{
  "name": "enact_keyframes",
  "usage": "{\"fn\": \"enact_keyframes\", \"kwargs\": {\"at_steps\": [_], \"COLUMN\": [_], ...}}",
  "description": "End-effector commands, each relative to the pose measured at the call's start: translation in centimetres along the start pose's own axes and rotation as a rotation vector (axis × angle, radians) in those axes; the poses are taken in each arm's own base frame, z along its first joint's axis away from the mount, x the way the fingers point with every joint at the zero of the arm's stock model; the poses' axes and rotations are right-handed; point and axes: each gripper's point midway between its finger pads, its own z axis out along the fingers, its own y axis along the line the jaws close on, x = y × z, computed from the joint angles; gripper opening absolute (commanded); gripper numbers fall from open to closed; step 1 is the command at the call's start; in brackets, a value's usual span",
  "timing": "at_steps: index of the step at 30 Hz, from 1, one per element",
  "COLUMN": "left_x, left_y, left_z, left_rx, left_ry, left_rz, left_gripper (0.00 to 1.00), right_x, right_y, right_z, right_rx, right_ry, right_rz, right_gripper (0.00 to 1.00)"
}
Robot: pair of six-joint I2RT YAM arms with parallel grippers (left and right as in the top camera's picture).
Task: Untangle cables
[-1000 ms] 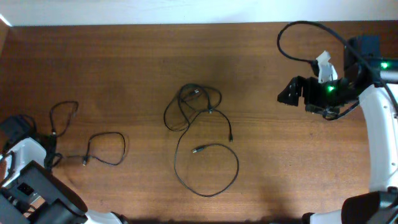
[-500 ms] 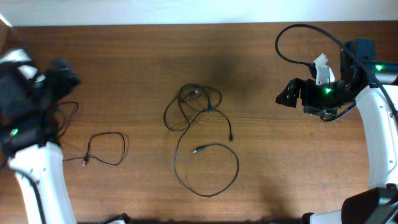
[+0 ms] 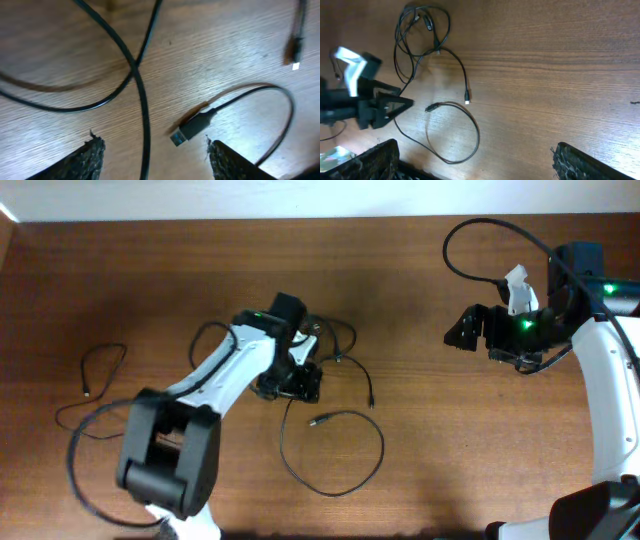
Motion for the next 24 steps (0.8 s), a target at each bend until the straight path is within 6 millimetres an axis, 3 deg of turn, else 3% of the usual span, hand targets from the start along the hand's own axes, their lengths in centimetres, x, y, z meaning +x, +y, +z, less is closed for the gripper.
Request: {"fn": "enact_keyframes", "kwargs": {"at_steps": [1,2,3,4,6,10,13,17,24], "left_x": [-0.5,-1.1,-2.3,-2.8,-4.2,-8.3,-9.3,-7.2,-3.3], "left_y": [0.1,0.5,1.0,1.3,1.6,0.5,-2.0,-4.7,-7.6], "left_z": [1.1,1.0,0.6,0.1,-2.0,-12.5,-21.7,-32.7,-44.9], "left_rx": [-0.026,-0.044,-0.075,-0.087,-0.100,-0.141,-0.124,-0.095,-0.046], "left_ry": [-0.003,-0.029,-0.071,-0.089,-0.131,-0.358,-0.583,-0.870,-1.290], "left_rz": [0.006,0.006,0.001,-0.001,-0.012,0.003,0.064,0.113,0.186], "left_gripper": [0.46,0.38,0.10,0.00,0.00,0.00,0.00,0.00,0.00], "right_x": [0.0,0.0,0.0,0.0,0.0,0.0,0.0,-0.1,-0.2], "right_y": [0.1,0.1,0.1,0.1,0.1,0.1,0.1,0.1,0.1], "right_z": [0.2,0.2,0.2,0.2,0.2,0.2,0.2,0.2,0.2], "right_rx": [0.007,0.007,0.007,0.007,0.007,0.007,0.007,0.007,0.007], "right_ry": [0.002,0.002,0.001,0.001,0.001,0.001,0.001,-0.003,-0.005], "right_rz": [-0.023,-0.023,-0.024,-0.024,-0.024,-0.024,-0.024,-0.026,-0.027], "right_gripper": [0.99,0.99,0.99,0.99,0.99,0.99,0.99,0.99,0.99]}}
